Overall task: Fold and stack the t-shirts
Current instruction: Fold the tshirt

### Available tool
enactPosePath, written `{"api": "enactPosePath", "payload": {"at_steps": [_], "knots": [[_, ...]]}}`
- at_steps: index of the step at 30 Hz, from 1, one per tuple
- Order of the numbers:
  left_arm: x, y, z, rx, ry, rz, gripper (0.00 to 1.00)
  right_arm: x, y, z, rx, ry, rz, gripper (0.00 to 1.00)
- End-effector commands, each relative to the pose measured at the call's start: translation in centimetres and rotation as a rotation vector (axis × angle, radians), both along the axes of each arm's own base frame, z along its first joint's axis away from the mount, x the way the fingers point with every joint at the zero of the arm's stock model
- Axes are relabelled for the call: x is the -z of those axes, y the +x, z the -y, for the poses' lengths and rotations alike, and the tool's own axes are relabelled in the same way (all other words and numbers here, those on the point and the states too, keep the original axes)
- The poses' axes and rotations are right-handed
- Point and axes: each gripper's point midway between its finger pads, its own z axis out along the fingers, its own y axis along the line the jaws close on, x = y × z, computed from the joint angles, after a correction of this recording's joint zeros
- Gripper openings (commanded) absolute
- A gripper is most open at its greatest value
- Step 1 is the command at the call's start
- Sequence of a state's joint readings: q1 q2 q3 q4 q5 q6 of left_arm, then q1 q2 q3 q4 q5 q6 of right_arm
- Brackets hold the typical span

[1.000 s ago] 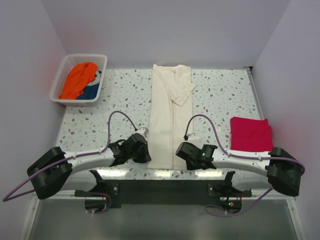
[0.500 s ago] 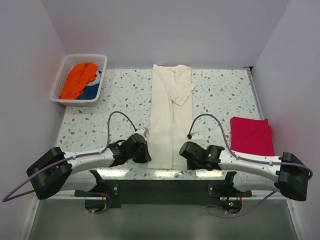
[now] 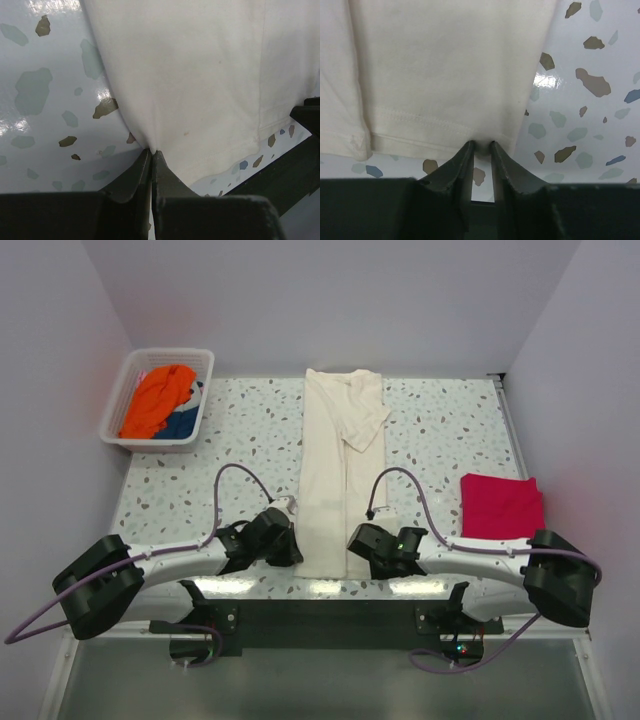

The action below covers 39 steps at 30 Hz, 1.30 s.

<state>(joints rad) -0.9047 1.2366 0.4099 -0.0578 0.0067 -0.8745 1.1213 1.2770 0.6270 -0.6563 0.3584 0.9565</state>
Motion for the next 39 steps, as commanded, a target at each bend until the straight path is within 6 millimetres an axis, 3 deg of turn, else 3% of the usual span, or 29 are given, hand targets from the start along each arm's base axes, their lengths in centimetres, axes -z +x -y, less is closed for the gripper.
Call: {"api": "enactPosePath", "payload": {"at_steps": [1,8,14,19,24,29,34,39], "knots": [[1.7,-1.6,-1.4,0.007,0.050,-0.055,0.00,-0.4,0.9,-0.4,0.032,0.020,0.055,0.22],[1.8,-1.7,-1.7,-0.010,0.053,-0.061,0.00,-1.6,0.8,0.9,0.050,0.015,0.079,0.03],[1.8,-1.7,-1.8,-0.017,0.053,-0.063,0.00,-2.1,0.6,1.3,0.058,0.033,0.083,0.00],[2.0,-1.8,-1.8,-0.016,0.057,-0.068,0.00,-2.2,0.6,0.4,0.039,0.068,0.079,0.34],[2.1,-1.8,-1.8,-0.016,0.056,-0.067,0.00,-0.7,1.1,-0.3,0.030,0.022,0.066,0.38],[2.1,-1.8,-1.9,-0.015,0.056,-0.069,0.00,0.8,0.8,-0.1,0.041,0.001,0.045,0.31],[2.2,-2.0,-2.0,-0.019,0.058,-0.076,0.00,0.2,0.8,0.3,0.058,0.015,0.058,0.10],[2.4,-2.1,-2.2,-0.030,0.064,-0.084,0.00,-0.7,0.6,1.1,0.065,0.005,0.066,0.09]]}}
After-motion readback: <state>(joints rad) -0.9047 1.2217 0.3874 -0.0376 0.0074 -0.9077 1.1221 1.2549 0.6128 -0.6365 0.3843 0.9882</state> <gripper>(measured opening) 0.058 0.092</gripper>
